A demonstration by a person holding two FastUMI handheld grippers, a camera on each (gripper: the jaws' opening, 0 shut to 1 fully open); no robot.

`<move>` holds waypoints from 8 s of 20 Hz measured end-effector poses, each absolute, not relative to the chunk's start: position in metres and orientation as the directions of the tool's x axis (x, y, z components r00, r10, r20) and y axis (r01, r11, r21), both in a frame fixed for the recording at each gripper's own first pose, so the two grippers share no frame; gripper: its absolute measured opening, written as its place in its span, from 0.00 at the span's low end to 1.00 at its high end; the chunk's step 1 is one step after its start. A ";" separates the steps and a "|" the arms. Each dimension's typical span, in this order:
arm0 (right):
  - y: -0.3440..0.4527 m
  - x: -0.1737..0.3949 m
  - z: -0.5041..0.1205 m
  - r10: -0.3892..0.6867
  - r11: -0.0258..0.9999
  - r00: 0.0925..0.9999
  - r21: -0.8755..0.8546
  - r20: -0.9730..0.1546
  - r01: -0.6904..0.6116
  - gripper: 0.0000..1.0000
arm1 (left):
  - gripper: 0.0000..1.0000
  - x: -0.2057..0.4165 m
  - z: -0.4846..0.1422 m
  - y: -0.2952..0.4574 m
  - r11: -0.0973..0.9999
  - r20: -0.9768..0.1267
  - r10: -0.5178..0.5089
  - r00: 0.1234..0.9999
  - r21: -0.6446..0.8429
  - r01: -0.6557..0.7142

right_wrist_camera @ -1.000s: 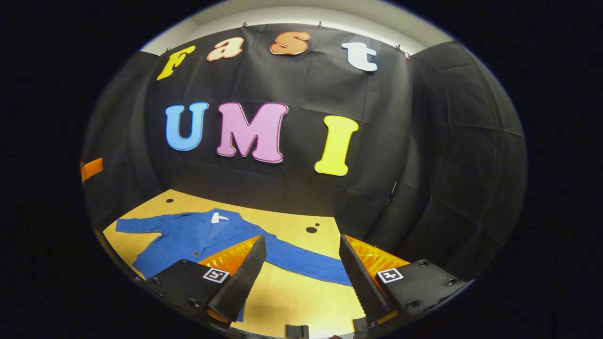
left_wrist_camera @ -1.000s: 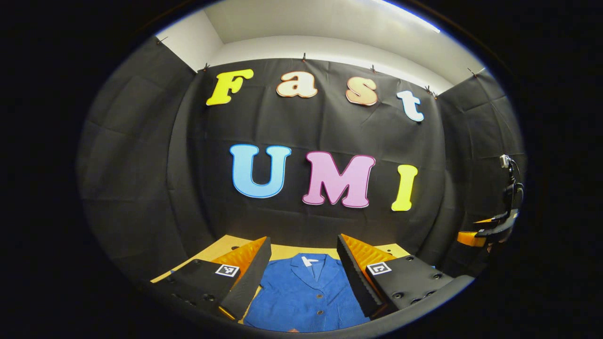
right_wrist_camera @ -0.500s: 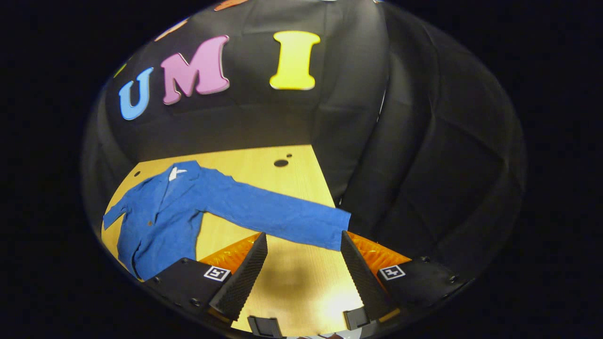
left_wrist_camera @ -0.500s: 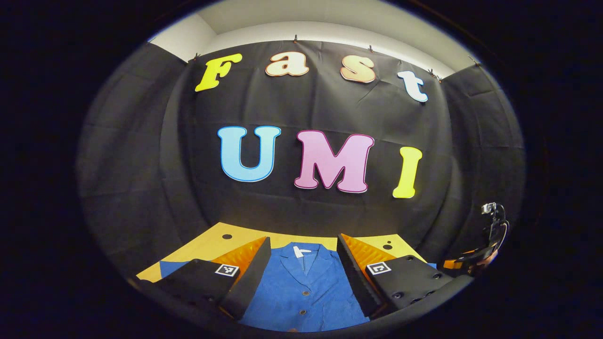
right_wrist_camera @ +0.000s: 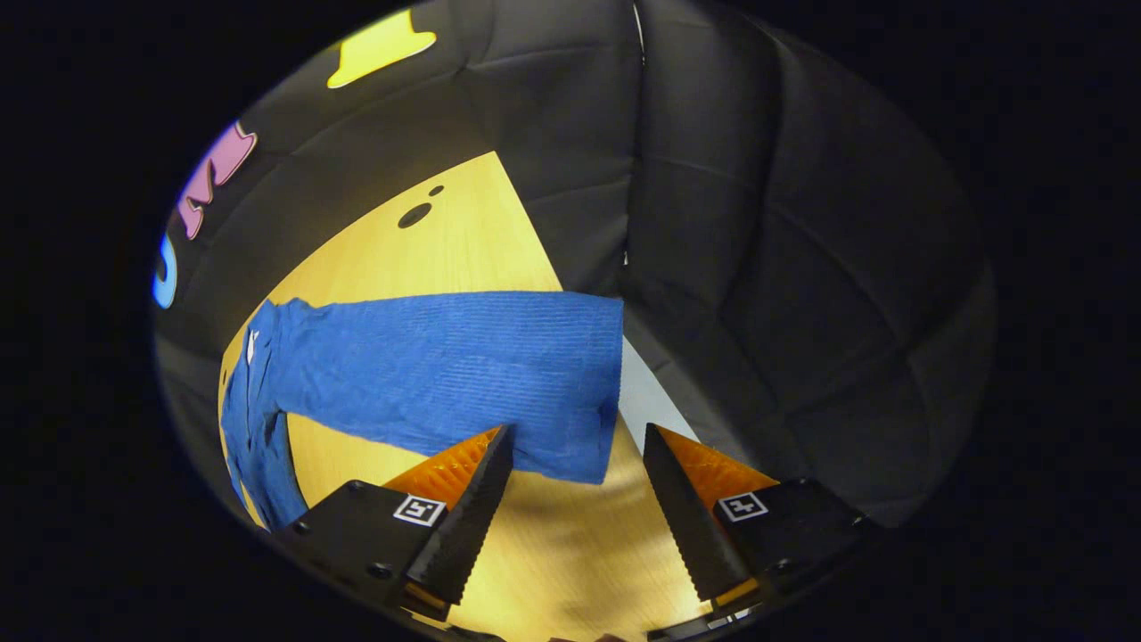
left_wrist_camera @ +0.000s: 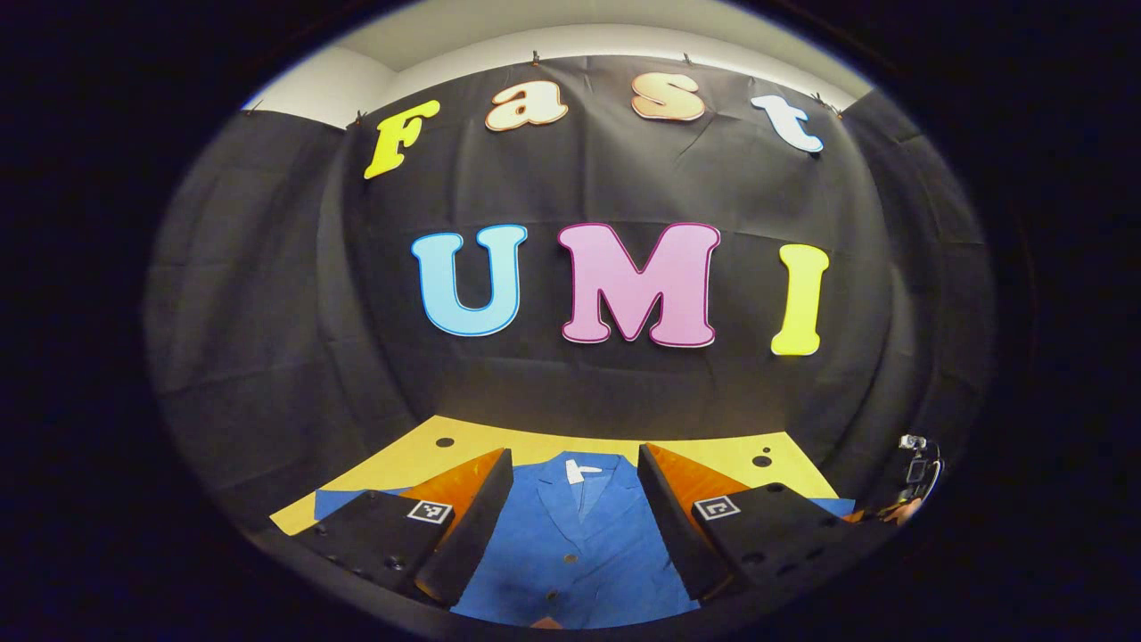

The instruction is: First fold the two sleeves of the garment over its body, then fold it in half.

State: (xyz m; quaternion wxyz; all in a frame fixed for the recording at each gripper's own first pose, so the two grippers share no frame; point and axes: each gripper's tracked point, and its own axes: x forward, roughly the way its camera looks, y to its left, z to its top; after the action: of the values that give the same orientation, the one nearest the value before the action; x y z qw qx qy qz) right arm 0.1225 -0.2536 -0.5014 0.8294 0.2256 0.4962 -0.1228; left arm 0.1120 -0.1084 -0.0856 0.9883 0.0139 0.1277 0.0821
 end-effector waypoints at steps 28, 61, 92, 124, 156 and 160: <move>-0.148 0.174 -0.324 -0.183 0.949 0.688 0.058 -0.702 0.311 0.01 | 0.81 0.086 -0.097 0.028 0.991 -0.239 0.128 0.963 -0.007 -0.133; 0.465 0.271 -0.357 0.630 0.759 0.505 0.604 -0.590 -0.242 0.86 | 0.84 -0.006 -0.299 0.359 0.860 -0.607 0.399 0.687 -0.013 -0.511; 0.214 0.113 -0.233 0.533 0.780 0.651 0.612 -0.541 -0.130 0.98 | 0.00 0.077 -0.421 0.417 0.897 -0.860 0.118 0.497 -0.122 -0.424; 0.057 0.060 -0.330 0.503 0.780 0.561 0.625 -0.658 0.034 0.98 | 0.00 0.323 -0.362 -0.135 0.880 -0.753 -0.470 0.460 -0.361 0.308; 0.087 -0.068 -0.446 0.276 0.951 0.160 0.293 -0.948 0.100 0.99 | 0.82 -0.078 -0.406 0.126 0.989 -0.991 -0.013 0.134 -0.032 -0.142; 0.089 -0.083 -0.453 0.240 0.960 0.136 0.255 -0.961 0.114 0.99 | 0.82 -0.087 -0.421 0.122 0.989 -0.996 -0.036 0.082 -0.048 -0.142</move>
State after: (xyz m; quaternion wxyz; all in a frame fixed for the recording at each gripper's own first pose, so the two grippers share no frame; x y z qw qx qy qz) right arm -0.0827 0.0892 -0.4527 0.7414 0.1347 0.6561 0.0424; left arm -0.0868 0.1221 -0.4206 0.7327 -0.0659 0.6764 0.0362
